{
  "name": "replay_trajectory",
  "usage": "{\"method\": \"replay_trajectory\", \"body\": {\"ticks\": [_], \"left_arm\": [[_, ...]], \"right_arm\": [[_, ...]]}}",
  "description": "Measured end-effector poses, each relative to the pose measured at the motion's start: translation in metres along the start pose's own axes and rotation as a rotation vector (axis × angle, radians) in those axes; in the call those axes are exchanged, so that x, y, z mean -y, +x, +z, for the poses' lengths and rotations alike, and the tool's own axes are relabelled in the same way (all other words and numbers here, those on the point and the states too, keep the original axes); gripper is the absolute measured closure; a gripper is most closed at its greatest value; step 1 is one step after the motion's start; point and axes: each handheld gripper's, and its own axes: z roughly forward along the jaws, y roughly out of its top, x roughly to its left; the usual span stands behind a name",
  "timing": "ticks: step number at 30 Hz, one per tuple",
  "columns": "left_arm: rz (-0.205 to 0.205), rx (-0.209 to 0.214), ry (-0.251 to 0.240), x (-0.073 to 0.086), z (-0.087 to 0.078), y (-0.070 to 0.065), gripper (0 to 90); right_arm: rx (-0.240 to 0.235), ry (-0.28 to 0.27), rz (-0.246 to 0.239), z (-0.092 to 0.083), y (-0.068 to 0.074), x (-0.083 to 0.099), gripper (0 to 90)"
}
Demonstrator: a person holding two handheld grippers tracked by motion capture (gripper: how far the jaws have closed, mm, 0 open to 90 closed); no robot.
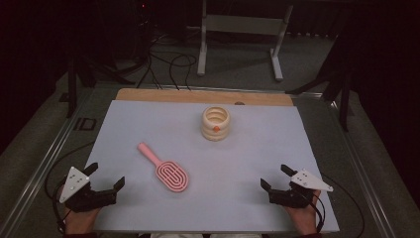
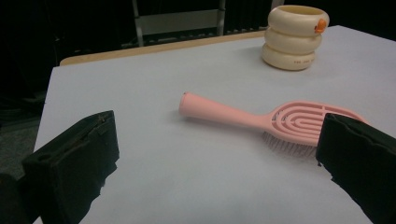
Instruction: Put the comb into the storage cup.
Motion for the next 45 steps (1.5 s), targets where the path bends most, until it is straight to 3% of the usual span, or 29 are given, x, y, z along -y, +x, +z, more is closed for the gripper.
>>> {"method": "replay_trajectory", "body": {"ticks": [18,34,45], "left_arm": [[0.021,0.003,0.015,-0.003,0.006,-0.005,0.0],[0.075,0.067,0.031,-0.011,0.015,-0.020,0.0],[0.083,0.099,0.041,-0.013,0.020,-0.026,0.0]], "right_arm": [[0.002,-0.002,-0.003,0.004,-0.002,0.002,8.0],[-0.001,0.012,0.000,0.007,-0.001,0.003,8.1],[0.002,0.013,-0.004,0.007,-0.002,0.003,8.1]]}}
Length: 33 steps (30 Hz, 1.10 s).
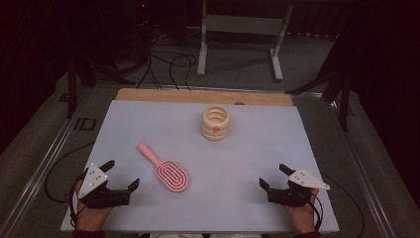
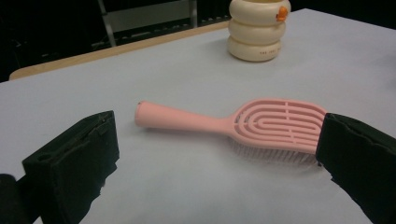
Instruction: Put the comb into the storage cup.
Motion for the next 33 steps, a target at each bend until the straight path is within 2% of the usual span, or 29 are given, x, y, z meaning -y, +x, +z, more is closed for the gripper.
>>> {"method": "replay_trajectory", "body": {"ticks": [24,29,30,32,33], "left_arm": [[0.036,0.077,0.055,0.000,0.021,-0.015,0.0],[0.041,0.083,0.068,-0.002,0.025,-0.021,8.3],[0.045,0.086,0.073,-0.002,0.026,-0.023,15.7],[0.044,0.098,0.079,-0.002,0.028,-0.025,18.2],[0.046,0.110,0.084,-0.002,0.028,-0.025,28.3]], "right_arm": [[-0.010,0.002,-0.012,0.001,0.001,0.000,8.1],[-0.010,0.003,-0.012,0.001,0.000,0.000,8.1],[-0.010,0.004,-0.013,0.001,0.001,0.000,8.1],[-0.010,0.004,-0.014,0.001,0.001,0.000,8.1],[-0.011,0.004,-0.014,0.001,0.001,0.000,8.0]]}}
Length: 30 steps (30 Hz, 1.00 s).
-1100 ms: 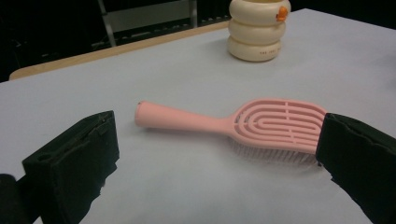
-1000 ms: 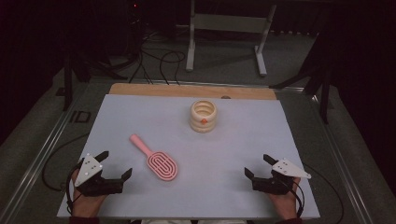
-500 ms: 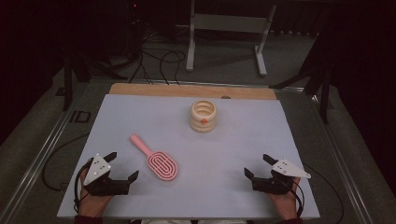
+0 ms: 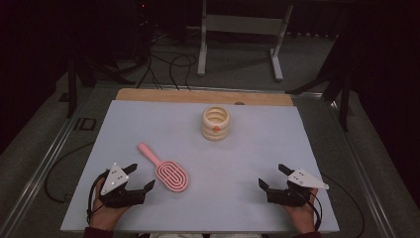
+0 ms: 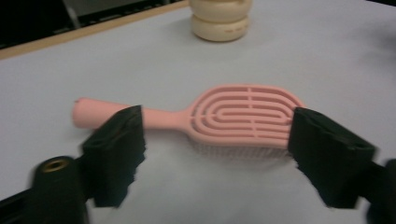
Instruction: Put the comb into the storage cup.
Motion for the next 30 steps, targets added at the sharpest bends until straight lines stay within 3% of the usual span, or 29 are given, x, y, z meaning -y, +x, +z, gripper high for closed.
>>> {"method": "replay_trajectory", "body": {"ticks": [1,2,4,5,7,9,10,11,12,14,30], "left_arm": [[-0.002,0.015,0.001,0.000,0.001,0.000,28.3],[-0.002,0.031,0.005,0.001,0.002,-0.001,39.9],[-0.007,0.056,0.015,0.001,0.005,-0.001,44.3],[-0.004,0.073,0.020,0.002,0.006,-0.002,55.3],[0.001,0.112,0.036,0.002,0.009,-0.003,57.9],[0.004,0.132,0.042,0.002,0.010,-0.004,65.5],[0.011,0.148,0.056,0.002,0.013,-0.006,74.7],[0.016,0.161,0.067,0.002,0.014,-0.007,74.7],[0.018,0.181,0.074,0.002,0.016,-0.008,83.9],[0.030,0.201,0.095,0.003,0.019,-0.010,88.3],[0.092,0.234,0.198,0.007,0.041,-0.026,89.9]], "right_arm": [[0.000,0.000,0.000,0.000,0.000,0.000,8.0],[0.000,0.000,-0.001,0.000,0.000,0.000,8.0],[0.001,0.000,0.000,0.000,0.000,0.000,8.1],[0.000,0.002,0.000,0.000,0.000,0.000,8.1],[-0.001,0.003,0.001,0.000,0.000,0.000,8.1],[-0.001,0.004,-0.001,0.000,0.000,0.000,8.1],[0.000,0.005,-0.002,0.001,0.000,0.000,8.1],[0.000,0.005,-0.002,0.001,0.000,0.000,8.1],[0.001,0.005,-0.002,0.001,0.000,0.000,8.1],[0.001,0.005,-0.003,0.001,0.000,0.000,8.1],[-0.004,0.016,-0.008,0.003,0.001,0.001,8.1]]}}
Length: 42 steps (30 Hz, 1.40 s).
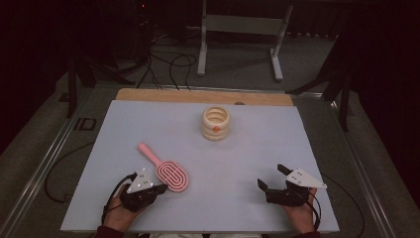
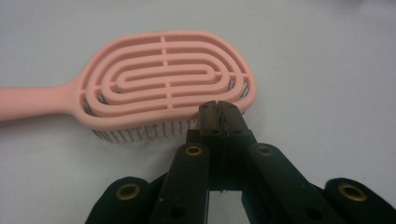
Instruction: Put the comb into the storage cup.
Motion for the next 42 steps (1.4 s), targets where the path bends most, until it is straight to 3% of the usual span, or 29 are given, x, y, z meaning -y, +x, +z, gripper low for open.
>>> {"method": "replay_trajectory", "body": {"ticks": [6,24,42], "left_arm": [[0.023,0.006,0.022,-0.001,0.005,-0.003,90.0],[0.034,-0.014,0.075,-0.011,0.019,-0.004,90.0],[0.039,-0.054,0.085,-0.029,0.034,0.002,89.7]], "right_arm": [[-0.003,0.001,-0.003,0.000,0.000,0.000,8.1],[-0.001,0.007,-0.009,0.002,0.000,0.000,8.1],[-0.002,0.008,-0.006,0.002,0.000,0.000,8.1]]}}
